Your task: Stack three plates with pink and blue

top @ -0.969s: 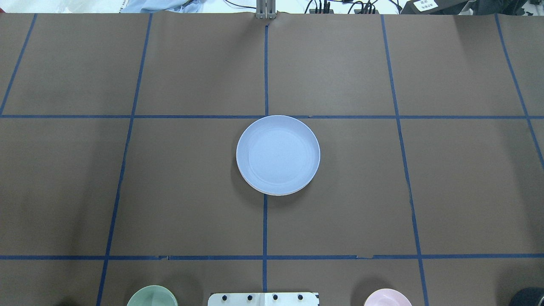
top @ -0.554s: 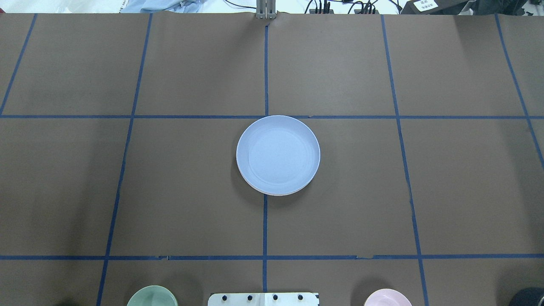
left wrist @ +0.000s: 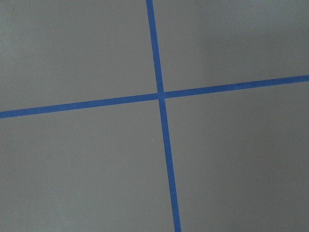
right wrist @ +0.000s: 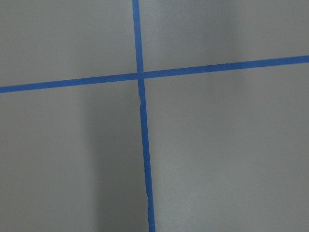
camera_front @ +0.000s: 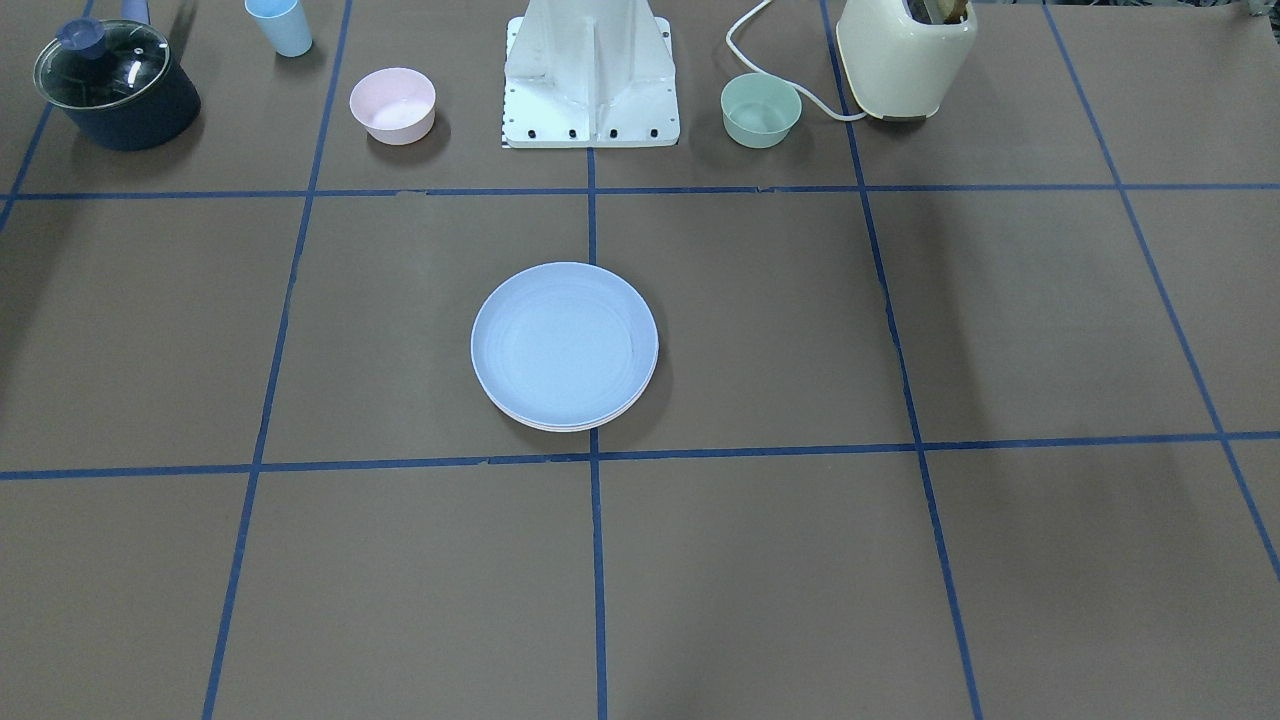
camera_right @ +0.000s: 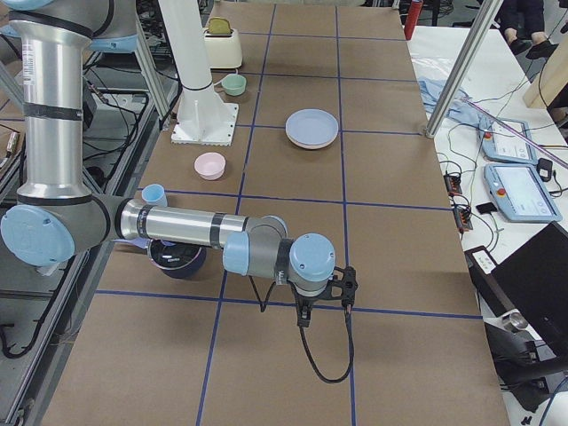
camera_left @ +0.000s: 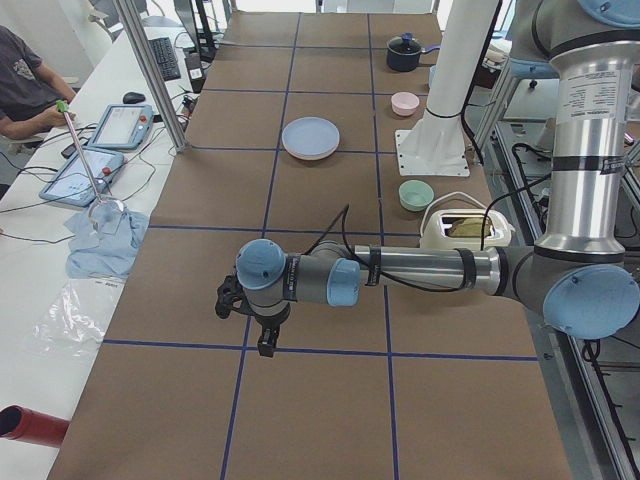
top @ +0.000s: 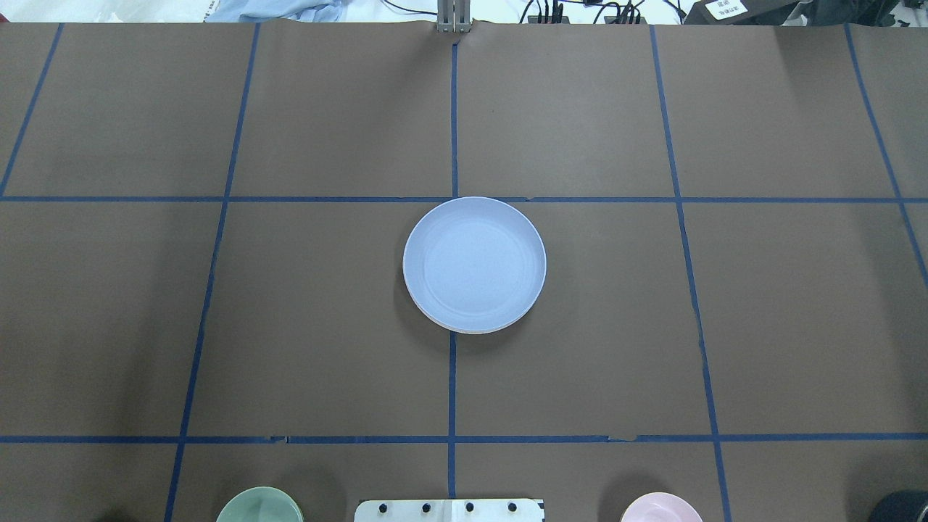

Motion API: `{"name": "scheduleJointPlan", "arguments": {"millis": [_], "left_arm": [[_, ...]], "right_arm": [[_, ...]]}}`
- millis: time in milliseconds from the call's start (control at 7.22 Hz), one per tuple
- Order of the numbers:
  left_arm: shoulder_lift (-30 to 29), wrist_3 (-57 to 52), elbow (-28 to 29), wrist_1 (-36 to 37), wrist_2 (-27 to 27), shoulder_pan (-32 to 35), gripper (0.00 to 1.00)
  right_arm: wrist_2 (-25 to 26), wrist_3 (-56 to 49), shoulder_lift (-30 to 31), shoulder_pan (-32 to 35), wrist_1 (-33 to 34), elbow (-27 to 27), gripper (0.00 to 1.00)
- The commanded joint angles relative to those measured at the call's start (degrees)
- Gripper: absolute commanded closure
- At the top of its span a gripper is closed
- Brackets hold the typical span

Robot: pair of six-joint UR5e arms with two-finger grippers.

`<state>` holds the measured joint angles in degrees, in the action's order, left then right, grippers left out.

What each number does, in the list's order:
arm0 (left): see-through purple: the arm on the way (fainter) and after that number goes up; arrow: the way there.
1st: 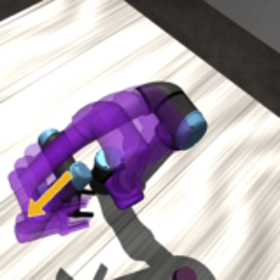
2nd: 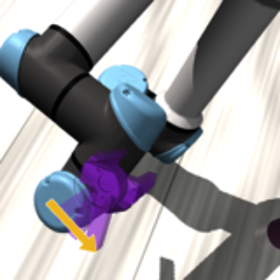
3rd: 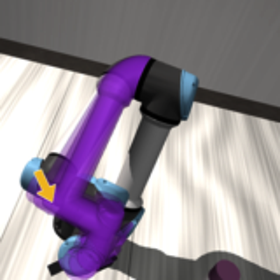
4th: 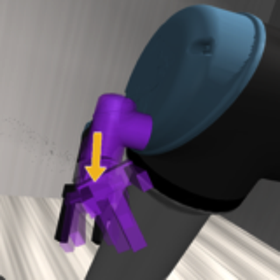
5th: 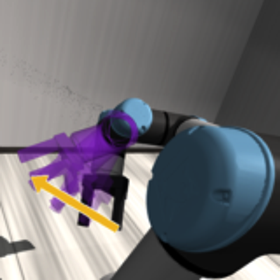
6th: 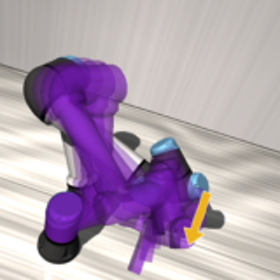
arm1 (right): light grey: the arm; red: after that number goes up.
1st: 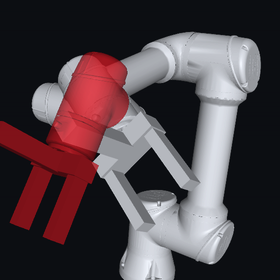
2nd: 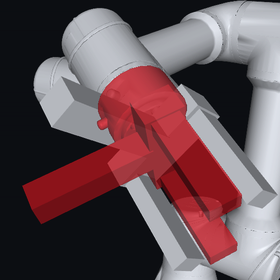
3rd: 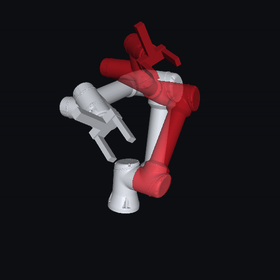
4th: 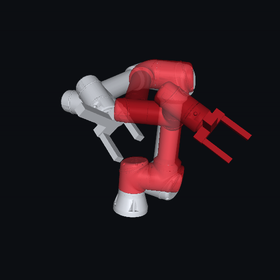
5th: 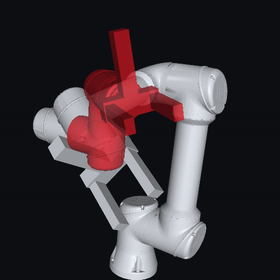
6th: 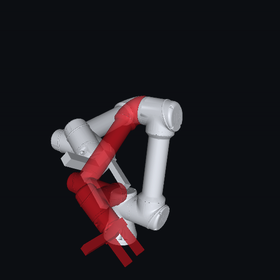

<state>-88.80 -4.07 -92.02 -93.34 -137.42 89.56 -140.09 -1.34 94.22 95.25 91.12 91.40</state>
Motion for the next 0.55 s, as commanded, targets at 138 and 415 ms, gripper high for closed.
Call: {"name": "scheduleJointPlan", "arguments": {"millis": [138,415], "left_arm": [[-0.40,0.03,-0.44,0.00,2.49,0.00,0.00],[-0.50,-0.06,-0.44,0.00,2.77,0.00,0.00]], "right_arm": [[6.11,0.10,2.70,0.99,0.02,7.68,0.00],[5.80,0.37,4.31,0.73,0.20,10.28,0.00]]}}
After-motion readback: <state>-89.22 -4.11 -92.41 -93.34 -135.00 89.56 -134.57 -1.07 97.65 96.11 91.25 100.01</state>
